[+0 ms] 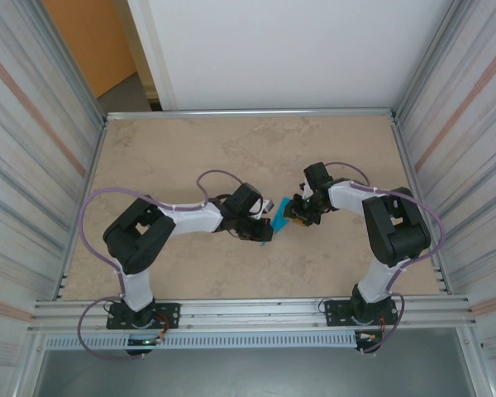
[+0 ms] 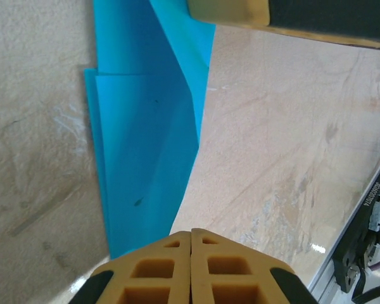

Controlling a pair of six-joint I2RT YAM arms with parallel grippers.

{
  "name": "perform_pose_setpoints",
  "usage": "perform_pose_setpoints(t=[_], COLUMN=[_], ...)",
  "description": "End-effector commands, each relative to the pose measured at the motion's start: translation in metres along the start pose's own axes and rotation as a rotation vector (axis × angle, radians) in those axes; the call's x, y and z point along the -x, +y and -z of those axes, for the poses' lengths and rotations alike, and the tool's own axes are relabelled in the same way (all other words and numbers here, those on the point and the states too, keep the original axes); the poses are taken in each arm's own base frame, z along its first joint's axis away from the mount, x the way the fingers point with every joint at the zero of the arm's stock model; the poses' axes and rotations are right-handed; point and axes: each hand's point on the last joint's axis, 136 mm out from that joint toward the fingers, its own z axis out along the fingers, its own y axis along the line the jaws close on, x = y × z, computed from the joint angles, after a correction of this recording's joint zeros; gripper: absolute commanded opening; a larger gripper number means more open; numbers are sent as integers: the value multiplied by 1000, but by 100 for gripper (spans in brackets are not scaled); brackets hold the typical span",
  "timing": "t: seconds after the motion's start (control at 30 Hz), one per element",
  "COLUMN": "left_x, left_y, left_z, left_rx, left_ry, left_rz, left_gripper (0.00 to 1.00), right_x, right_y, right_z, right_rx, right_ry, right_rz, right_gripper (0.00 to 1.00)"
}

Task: Fold a paper plane with a square sheet of paper (pick it up from the middle)
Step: Fold the wing for the fifth time at the center of the table.

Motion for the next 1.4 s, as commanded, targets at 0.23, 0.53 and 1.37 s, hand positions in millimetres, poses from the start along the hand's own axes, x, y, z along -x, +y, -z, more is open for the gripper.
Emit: perform_pose_setpoints(t=[0.23, 0.53, 1.37], left_x=[-8, -10, 4], left_y=[18, 24, 25], left_z=[-7, -8, 4], left_rx=[49, 72, 101], left_ry=[40, 41, -17], left_rz=[25, 36, 43], left_gripper=[8, 8, 8], right_x=[-16, -17, -17], right_y=[-51, -55, -63], right_z=[-52, -54, -57], right_rx=[-176, -193, -243], right_ry=[53, 60, 72], right_rz=[-8, -17, -48], right_gripper=[35, 34, 35])
